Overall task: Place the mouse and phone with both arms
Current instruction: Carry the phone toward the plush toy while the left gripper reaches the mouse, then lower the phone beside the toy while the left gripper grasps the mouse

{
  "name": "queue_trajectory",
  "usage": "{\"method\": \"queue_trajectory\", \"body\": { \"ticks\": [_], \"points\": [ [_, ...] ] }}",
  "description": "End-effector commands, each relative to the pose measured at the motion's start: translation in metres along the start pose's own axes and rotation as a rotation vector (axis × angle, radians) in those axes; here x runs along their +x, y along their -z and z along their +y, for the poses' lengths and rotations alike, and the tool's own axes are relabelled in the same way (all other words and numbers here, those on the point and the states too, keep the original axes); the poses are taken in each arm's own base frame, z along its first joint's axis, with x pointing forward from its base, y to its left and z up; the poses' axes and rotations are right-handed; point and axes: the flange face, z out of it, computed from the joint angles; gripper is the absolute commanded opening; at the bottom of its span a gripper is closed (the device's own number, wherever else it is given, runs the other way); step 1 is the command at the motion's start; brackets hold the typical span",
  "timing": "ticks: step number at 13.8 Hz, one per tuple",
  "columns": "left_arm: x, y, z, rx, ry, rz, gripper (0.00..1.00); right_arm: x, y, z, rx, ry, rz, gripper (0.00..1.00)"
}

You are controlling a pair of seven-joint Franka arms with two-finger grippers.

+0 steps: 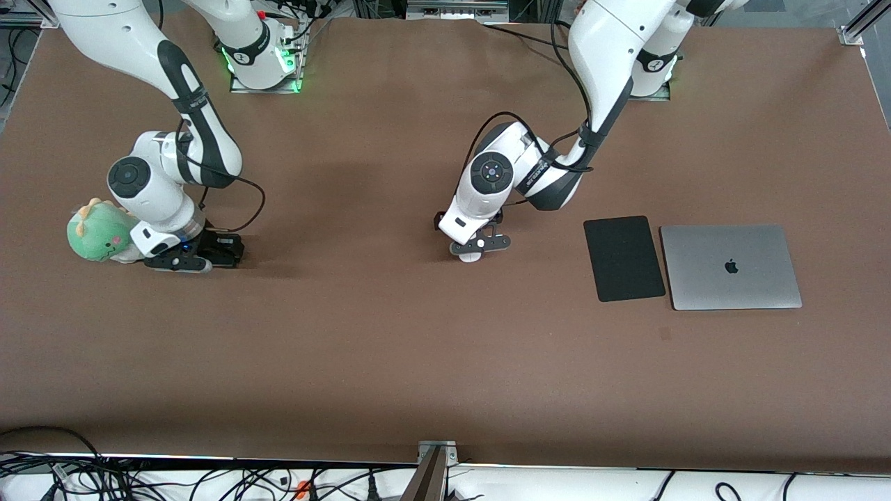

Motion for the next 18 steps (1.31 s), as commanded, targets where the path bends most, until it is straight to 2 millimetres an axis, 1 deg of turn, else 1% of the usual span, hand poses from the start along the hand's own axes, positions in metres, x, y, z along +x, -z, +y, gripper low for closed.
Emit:
{"method": "queue_trajectory", "body": {
  "ticks": [1,2,3,6,7,9,10,12,14,15,16,17,18],
  "points": [
    [0.005,-0.008,0.004,0.04,-0.043,0.055,1.0,-0.01,0.001,0.021,0.001,-0.011,0.004,0.42],
    [0.004,-0.014,0.004,0.055,-0.058,0.062,1.0,-0.01,-0.003,0.028,-0.003,-0.02,0.013,0.42],
    [0.004,-0.019,0.003,0.059,-0.057,0.058,1.0,-0.012,-0.008,0.03,-0.006,-0.007,0.01,0.42],
    [0.009,-0.015,0.009,0.043,-0.045,0.069,1.0,-0.013,-0.02,0.04,-0.016,-0.002,0.022,0.43],
    [0.009,-0.017,0.009,0.044,-0.037,0.069,1.0,-0.014,-0.022,0.041,-0.016,-0.004,0.018,0.45],
    [0.008,-0.021,0.008,0.049,-0.036,0.064,1.0,-0.016,-0.029,0.042,-0.018,-0.004,0.005,0.52],
    [0.008,-0.024,0.008,0.047,-0.036,0.064,1.0,-0.016,-0.029,0.043,-0.019,-0.004,0.005,0.6],
    [0.011,-0.032,0.009,0.027,-0.036,0.079,1.0,-0.017,-0.03,0.042,-0.019,-0.001,0.0,1.0],
    [0.01,-0.031,0.01,0.024,-0.037,0.078,1.0,-0.015,-0.027,0.04,-0.017,0.024,0.003,1.0],
    [0.011,-0.031,0.009,0.024,-0.035,0.08,0.93,-0.014,-0.026,0.04,-0.016,0.038,0.001,1.0],
    [0.013,-0.03,0.008,0.024,-0.038,0.081,0.69,-0.013,-0.025,0.04,-0.015,0.041,-0.009,1.0],
    [0.015,-0.026,0.008,0.021,-0.044,0.086,0.53,-0.01,-0.021,0.04,-0.012,0.041,-0.019,1.0],
    [0.019,-0.022,0.007,0.017,-0.04,0.09,0.42,-0.004,-0.015,0.039,-0.008,0.041,-0.028,1.0]
  ]
}}
